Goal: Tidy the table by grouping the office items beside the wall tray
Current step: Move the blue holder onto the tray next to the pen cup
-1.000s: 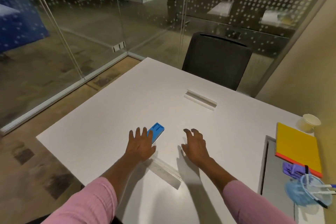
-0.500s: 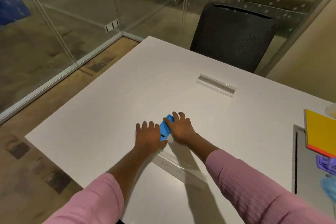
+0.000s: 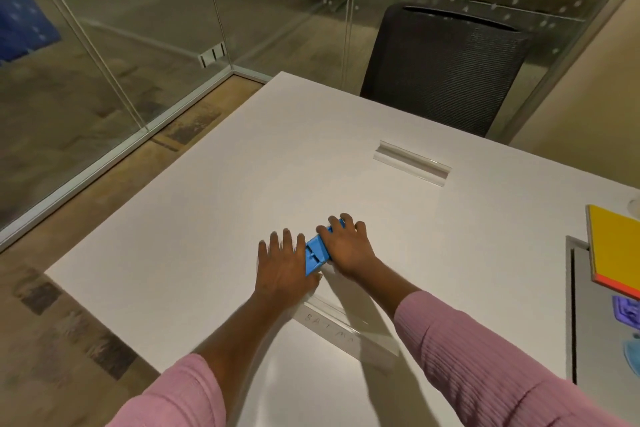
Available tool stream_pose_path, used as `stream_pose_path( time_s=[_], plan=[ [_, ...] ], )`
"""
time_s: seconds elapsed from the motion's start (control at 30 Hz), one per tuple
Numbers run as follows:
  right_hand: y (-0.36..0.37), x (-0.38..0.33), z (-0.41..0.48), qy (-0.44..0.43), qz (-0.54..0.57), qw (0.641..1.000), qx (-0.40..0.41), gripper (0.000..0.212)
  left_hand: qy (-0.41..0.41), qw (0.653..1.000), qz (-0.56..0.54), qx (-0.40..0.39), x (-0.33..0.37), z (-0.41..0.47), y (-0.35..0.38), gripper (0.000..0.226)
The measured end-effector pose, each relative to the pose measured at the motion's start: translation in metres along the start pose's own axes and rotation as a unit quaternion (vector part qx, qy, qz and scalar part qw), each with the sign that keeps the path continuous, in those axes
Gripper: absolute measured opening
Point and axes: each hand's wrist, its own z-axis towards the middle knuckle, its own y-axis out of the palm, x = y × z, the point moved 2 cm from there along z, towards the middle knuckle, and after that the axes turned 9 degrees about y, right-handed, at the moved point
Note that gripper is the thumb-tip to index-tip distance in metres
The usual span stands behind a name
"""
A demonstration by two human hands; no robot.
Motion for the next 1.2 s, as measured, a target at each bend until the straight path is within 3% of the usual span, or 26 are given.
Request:
stream_pose_path(
  time_s=[0.23, 0.57, 0.9, 1.2],
  plan=[
    [-0.007, 0.067, -0.060, 0.143, 0.091, 0.985, 0.042, 0.064, 0.082, 0.995, 0.032, 0.045, 0.059, 0.002, -0.033, 0.091],
    [0.006, 0.196, -0.216, 0.309, 0.126, 0.943, 0.010, 0.063, 0.225, 0.972, 0.007, 0.069, 0.236, -0.013, -0.064, 0.085],
    [0.029, 0.306, -0.353, 0.422, 0.121, 0.898, -0.012, 0.063, 0.290, 0.957, 0.009, -0.005, 0.386, -0.037, -0.042, 0.094],
    [0.055, 0.352, -0.419, 0.474, 0.122, 0.872, -0.031, 0.069, 0.365, 0.931, 0.004, -0.032, 0.465, -0.055, -0.021, 0.094]
  ],
)
